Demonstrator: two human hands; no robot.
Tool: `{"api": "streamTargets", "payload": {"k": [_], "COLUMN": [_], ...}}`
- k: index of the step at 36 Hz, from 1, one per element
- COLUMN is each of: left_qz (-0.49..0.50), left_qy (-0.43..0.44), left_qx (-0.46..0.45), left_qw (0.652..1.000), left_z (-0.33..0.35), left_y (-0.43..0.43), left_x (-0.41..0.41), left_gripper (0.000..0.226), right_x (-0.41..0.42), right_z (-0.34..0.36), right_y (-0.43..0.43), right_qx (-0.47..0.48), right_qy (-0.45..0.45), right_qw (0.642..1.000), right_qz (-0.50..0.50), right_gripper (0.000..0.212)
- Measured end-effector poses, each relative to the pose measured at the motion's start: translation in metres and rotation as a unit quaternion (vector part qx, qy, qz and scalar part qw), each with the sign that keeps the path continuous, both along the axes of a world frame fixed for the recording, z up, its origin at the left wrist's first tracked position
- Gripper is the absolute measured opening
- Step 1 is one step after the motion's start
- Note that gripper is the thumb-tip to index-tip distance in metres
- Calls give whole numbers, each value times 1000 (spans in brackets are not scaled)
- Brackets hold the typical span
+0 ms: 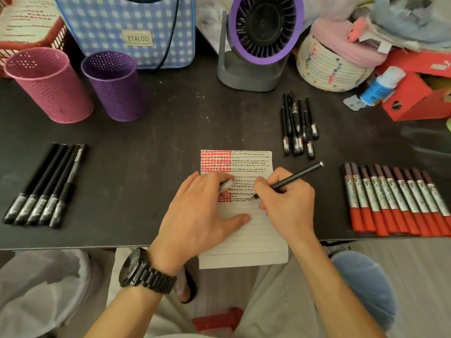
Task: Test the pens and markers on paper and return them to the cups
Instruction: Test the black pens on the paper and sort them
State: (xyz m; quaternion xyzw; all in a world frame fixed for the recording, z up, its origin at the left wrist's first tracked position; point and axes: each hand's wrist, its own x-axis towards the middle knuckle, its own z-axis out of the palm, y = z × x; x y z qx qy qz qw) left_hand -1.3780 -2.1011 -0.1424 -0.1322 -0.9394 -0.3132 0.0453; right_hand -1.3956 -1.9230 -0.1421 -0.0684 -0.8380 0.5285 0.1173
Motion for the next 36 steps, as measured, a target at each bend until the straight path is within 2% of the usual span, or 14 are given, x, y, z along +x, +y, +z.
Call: {"api": "streamTargets", "payload": {"k": [36], "left_qz": [11], "left_qy": [15], "left_qx": [-2], "left_qw": [1000], "left_z": [-3], "left_y": [0], "left_x": [1], "left_gripper": [69], "right_x": [0], "right_z": [1], "right_y": [-1], "right_qx": [-5], "right_qy": [-20], "right_qw": [1000], "right_qz": [4], "right_gripper": [26]}}
